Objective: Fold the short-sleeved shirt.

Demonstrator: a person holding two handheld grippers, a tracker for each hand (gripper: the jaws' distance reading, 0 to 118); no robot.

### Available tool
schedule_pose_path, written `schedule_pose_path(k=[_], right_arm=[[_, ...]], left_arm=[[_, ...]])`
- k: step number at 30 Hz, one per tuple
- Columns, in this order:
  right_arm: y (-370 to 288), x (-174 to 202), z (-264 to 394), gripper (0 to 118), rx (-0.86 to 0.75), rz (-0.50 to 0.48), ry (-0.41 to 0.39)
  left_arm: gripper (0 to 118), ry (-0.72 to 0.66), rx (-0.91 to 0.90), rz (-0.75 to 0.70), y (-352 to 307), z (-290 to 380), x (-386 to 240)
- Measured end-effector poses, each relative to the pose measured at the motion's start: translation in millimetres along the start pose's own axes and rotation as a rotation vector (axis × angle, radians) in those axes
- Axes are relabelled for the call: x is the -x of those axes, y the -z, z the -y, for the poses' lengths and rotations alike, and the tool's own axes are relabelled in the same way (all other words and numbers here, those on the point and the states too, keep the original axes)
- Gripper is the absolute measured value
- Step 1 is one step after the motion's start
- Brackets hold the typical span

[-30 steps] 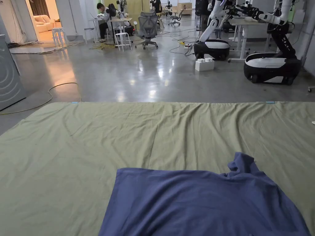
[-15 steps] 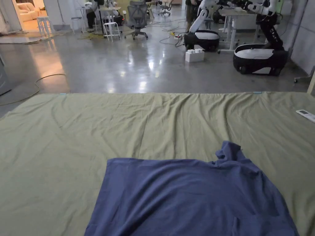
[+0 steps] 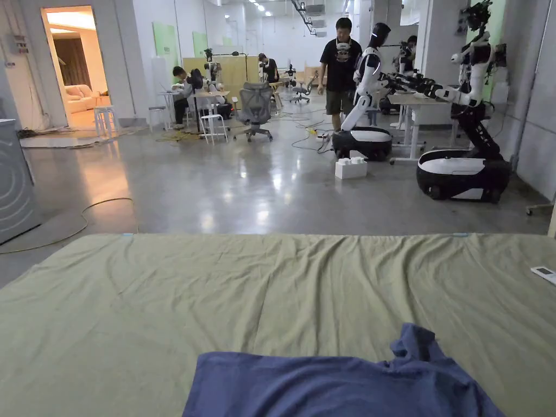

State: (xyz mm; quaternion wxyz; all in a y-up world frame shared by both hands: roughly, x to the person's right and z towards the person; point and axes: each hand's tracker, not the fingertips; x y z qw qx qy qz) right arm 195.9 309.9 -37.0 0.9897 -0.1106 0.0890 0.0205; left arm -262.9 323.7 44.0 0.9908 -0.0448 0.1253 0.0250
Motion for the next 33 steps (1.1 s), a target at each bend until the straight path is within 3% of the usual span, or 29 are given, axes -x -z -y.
schedule_pose_path(k=[2, 4, 6, 8, 11, 22, 33], right_arm=[[-5, 8, -3, 71, -0.031, -0.003, -0.032], [-10, 13, -7, 45, -0.065, -0.003, -0.072], [-11, 12, -6, 19, -0.063, -0.005, -0.047], [-12, 11, -5, 4, -0.066, -0.019, 0.001], [-11, 7, -5, 0, -0.048, -0.027, 0.042], [-7, 13, -13, 0, -0.071, -0.009, 0.012], [-2, 17, -17, 0, -0.079, -0.03, 0.038]], left_arm=[[65, 0.019, -0.028, 0.006, -5, -8, -11], [36, 0.064, -0.042, 0.053, -9, -16, -18], [11, 0.11, -0.044, 0.068, -11, -21, -27], [0, 0.114, -0.052, 0.088, -11, -23, -30], [0, 0.074, -0.011, 0.146, -6, -21, -37], [0, 0.093, -0.014, 0.215, 0, -24, -44], [0, 0.067, -0.007, 0.182, 2, -23, -33]])
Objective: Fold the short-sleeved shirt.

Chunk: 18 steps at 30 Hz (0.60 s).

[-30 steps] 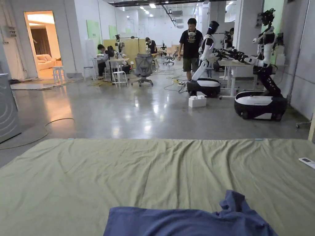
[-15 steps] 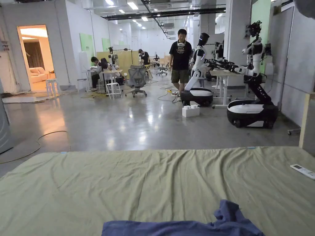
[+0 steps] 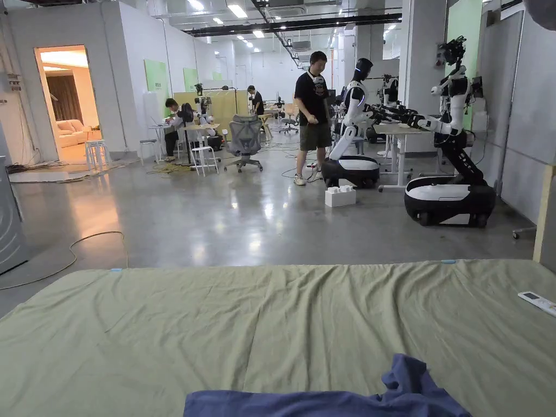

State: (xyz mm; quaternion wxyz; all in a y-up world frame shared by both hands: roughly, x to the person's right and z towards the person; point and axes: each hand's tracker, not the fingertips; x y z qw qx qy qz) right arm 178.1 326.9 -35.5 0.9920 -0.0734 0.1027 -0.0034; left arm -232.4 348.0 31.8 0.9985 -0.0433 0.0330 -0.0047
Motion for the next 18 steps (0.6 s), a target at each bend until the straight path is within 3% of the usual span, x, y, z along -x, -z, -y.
schedule_pose_path(k=[11, 14, 18], right_arm=[[3, 3, 4, 0, 0.022, 0.0, 0.001], [4, 2, 6, 0, 0.038, 0.0, 0.004], [5, -2, 18, 0, 0.09, 0.0, 0.035]], left_arm=[[0, -0.029, 0.025, -0.032, -1, 6, 17], [0, 0.016, 0.049, -0.145, 0, 13, 24], [0, 0.006, 0.127, -0.081, 9, 41, 49]])
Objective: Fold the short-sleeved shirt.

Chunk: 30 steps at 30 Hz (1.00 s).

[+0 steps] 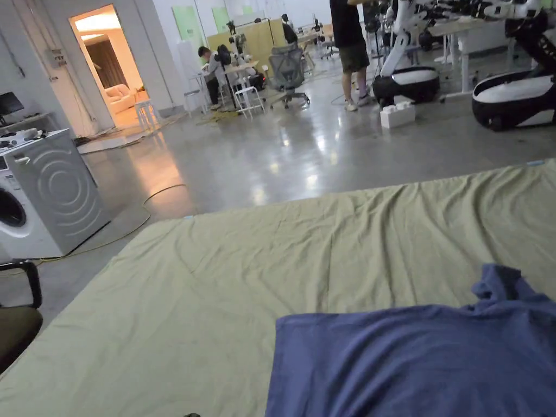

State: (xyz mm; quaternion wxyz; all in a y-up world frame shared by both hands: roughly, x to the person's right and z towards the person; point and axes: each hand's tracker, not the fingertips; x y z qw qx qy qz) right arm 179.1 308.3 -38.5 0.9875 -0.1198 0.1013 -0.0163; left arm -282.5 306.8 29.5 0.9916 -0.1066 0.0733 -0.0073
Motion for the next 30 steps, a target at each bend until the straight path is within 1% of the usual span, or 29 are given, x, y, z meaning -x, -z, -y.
schedule_pose_path(k=[2, 4, 5, 6, 7, 8, 9, 11, 14, 16, 17, 18, 19, 21, 22, 23, 25, 26, 27, 28, 30], right_arm=[[1, -1, 7, 0, 0.018, 0.001, 0.01], [3, -1, 13, 0, 0.049, -0.006, 0.013], [5, -1, 16, 0, 0.066, -0.009, 0.014], [6, -2, 19, 0, 0.081, -0.011, 0.018], [7, -3, 22, 0, 0.096, -0.014, 0.023], [9, -4, 23, 0, 0.111, -0.019, 0.032], [11, -6, 25, 0, 0.122, -0.021, 0.038], [10, -5, 26, 0, 0.134, -0.017, 0.035], [9, -7, 27, 0, 0.145, -0.011, 0.033], [9, -9, 28, 0, 0.151, -0.009, 0.036], [8, -9, 29, 0, 0.153, -0.006, 0.037], [6, -9, 28, 0, 0.156, -0.002, 0.036], [5, -10, 29, 0, 0.16, 0.003, 0.038], [5, -13, 33, 0, 0.166, 0.013, 0.05], [4, -15, 34, 0, 0.169, 0.015, 0.054], [3, -17, 36, 0, 0.174, 0.019, 0.057], [2, -20, 41, 0, 0.186, 0.03, 0.054], [0, -22, 43, 0, 0.192, 0.038, 0.054], [-1, -26, 45, 0, 0.201, 0.048, 0.055], [-2, -28, 47, 0, 0.205, 0.056, 0.055], [-3, -37, 52, 1, 0.218, 0.082, 0.05]], left_arm=[[3, 0.008, 0.072, -0.009, 14, 20, 6], [27, 0.0, 0.127, 0.049, 27, 45, 15], [41, -0.03, 0.157, 0.11, 36, 60, 21], [60, -0.049, 0.192, 0.18, 45, 76, 26], [73, -0.054, 0.218, 0.218, 52, 90, 29], [80, -0.046, 0.256, 0.215, 60, 105, 30], [80, -0.031, 0.318, 0.195, 69, 118, 29], [80, -0.044, 0.393, 0.16, 83, 141, 30], [80, -0.089, 0.484, 0.145, 99, 166, 37], [78, -0.082, 0.539, 0.147, 107, 177, 40], [75, -0.053, 0.543, 0.149, 109, 182, 40], [62, -0.042, 0.556, 0.139, 110, 185, 39], [53, -0.052, 0.558, 0.131, 111, 186, 39], [41, -0.081, 0.536, 0.137, 111, 187, 41], [32, -0.088, 0.542, 0.139, 112, 187, 40], [17, -0.093, 0.55, 0.142, 114, 185, 37], [11, -0.093, 0.552, 0.169, 115, 185, 36], [11, -0.091, 0.557, 0.178, 116, 184, 32], [11, -0.041, 0.579, 0.149, 118, 185, 27], [10, -0.017, 0.583, 0.155, 119, 185, 25], [10, -0.021, 0.593, 0.148, 122, 185, 24]])
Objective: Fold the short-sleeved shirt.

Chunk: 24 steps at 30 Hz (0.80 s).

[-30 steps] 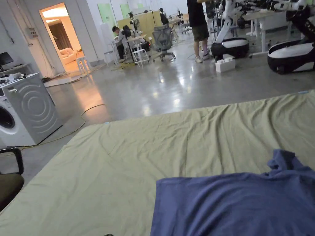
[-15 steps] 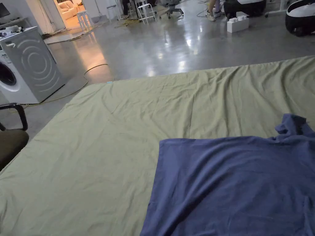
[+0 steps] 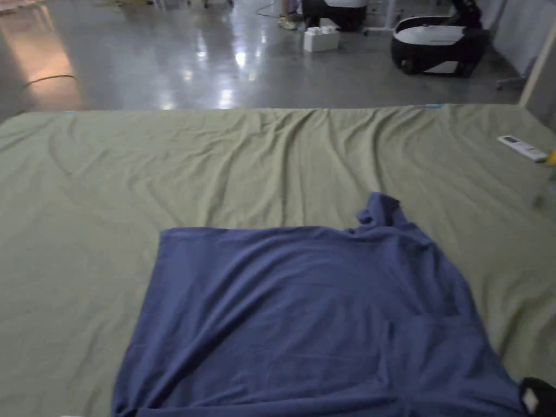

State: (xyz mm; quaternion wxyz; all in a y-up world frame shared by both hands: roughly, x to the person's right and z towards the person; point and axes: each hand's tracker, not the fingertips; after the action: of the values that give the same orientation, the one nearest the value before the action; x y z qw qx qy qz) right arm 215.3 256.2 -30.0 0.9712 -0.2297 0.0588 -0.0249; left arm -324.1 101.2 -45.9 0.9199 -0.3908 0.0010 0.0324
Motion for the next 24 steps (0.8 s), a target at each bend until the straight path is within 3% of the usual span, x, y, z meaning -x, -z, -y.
schedule_pose_path(k=[2, 4, 6, 8, 13, 15, 18, 24], right_arm=[[7, -13, 10, 3, 0.017, 0.038, -0.009], [19, -30, 23, 21, 0.037, 0.079, 0.004], [34, -46, 36, 47, 0.088, 0.114, 0.034], [51, -61, 48, 50, 0.13, 0.091, 0.077], [102, -86, 73, 50, 0.246, 0.091, 0.146], [117, -98, 83, 48, 0.29, 0.034, 0.195], [124, -101, 87, 18, 0.301, 0.035, 0.174], [123, -96, 89, 8, 0.296, 0.006, 0.138]], left_arm=[[10, -0.014, 0.009, -0.002, 3, -2, -2], [10, -0.014, 0.014, -0.003, 4, -2, -2], [10, -0.009, 0.018, -0.004, 4, -3, -4], [10, -0.005, 0.026, -0.008, 4, -6, -5], [10, 0.001, 0.046, -0.016, 2, -11, -13], [10, 0.0, 0.052, -0.017, 0, -13, -16], [10, -0.012, 0.057, -0.022, -2, -15, -20], [10, -0.011, 0.054, -0.031, -7, -17, -25]])
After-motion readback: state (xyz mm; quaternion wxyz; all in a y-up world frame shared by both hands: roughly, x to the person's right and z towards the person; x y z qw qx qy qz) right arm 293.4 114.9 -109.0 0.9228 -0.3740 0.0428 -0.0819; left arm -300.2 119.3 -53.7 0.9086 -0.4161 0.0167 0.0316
